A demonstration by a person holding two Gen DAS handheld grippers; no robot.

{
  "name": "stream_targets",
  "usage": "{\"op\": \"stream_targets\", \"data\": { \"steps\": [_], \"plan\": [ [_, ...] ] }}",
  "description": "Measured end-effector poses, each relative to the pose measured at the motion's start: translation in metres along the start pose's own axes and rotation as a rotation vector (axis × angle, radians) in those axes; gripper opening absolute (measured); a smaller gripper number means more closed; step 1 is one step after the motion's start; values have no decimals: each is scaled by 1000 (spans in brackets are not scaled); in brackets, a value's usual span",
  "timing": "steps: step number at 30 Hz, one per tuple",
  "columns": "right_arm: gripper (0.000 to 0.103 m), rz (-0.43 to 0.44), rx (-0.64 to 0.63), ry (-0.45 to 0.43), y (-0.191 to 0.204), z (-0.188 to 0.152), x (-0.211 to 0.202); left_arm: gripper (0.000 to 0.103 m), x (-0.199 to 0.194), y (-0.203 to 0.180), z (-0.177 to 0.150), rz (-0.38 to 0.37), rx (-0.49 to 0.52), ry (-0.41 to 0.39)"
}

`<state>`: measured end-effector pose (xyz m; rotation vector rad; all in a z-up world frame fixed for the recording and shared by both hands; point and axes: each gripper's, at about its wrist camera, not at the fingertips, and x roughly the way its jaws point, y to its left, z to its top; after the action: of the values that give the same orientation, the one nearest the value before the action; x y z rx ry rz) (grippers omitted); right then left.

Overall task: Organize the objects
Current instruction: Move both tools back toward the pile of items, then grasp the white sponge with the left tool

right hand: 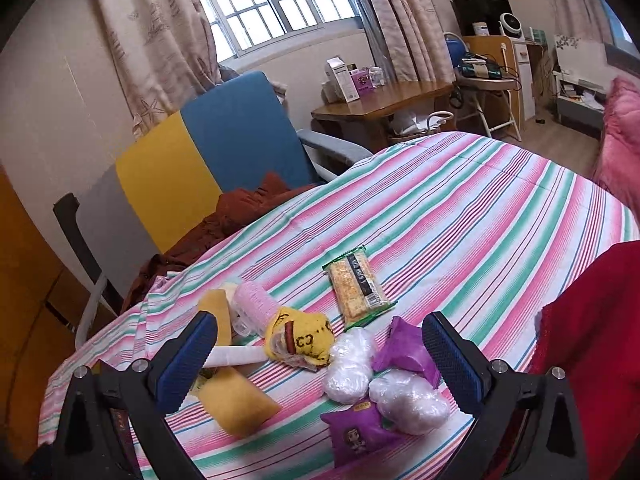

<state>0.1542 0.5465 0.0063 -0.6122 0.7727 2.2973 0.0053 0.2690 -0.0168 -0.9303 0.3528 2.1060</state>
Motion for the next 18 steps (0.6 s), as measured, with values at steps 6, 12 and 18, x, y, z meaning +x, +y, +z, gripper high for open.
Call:
{"op": "stream_targets", "data": {
  "steps": [6, 12, 18],
  "plan": [
    [103, 38, 48, 3, -9, 0, 1, 78, 40, -34, 23, -42, 61, 33],
    [103, 70, 62, 12, -10, 1, 2, 78, 68, -62, 45, -69, 100, 23],
    [103, 95, 63, 24, -11, 1, 5, 78, 101, -79, 60, -45, 96, 26]
  ]
}}
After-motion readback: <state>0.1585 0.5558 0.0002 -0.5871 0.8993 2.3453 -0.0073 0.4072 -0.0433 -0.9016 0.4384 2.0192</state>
